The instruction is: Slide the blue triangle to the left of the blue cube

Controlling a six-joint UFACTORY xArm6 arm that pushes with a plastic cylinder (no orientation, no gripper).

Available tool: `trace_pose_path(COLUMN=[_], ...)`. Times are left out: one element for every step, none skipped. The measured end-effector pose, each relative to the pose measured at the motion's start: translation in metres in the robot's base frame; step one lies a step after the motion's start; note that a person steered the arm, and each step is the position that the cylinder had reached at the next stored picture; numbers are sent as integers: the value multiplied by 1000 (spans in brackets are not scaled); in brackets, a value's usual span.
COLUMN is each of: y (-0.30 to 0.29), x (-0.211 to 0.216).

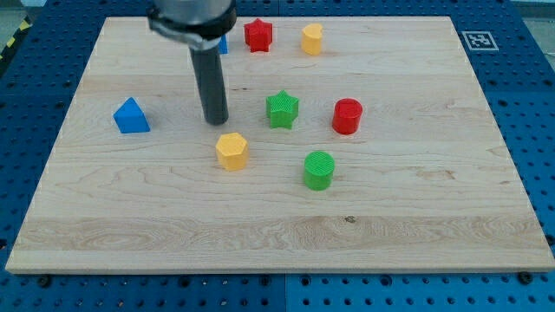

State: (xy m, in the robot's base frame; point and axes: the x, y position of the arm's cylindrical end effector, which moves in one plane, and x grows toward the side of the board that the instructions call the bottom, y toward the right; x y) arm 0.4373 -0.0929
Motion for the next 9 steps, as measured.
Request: trace_pose_path(y=[-24,-49,-56,-89,-100,-101,-109,-130,-134], x=[28,24,23,33,32,18,12,12,1])
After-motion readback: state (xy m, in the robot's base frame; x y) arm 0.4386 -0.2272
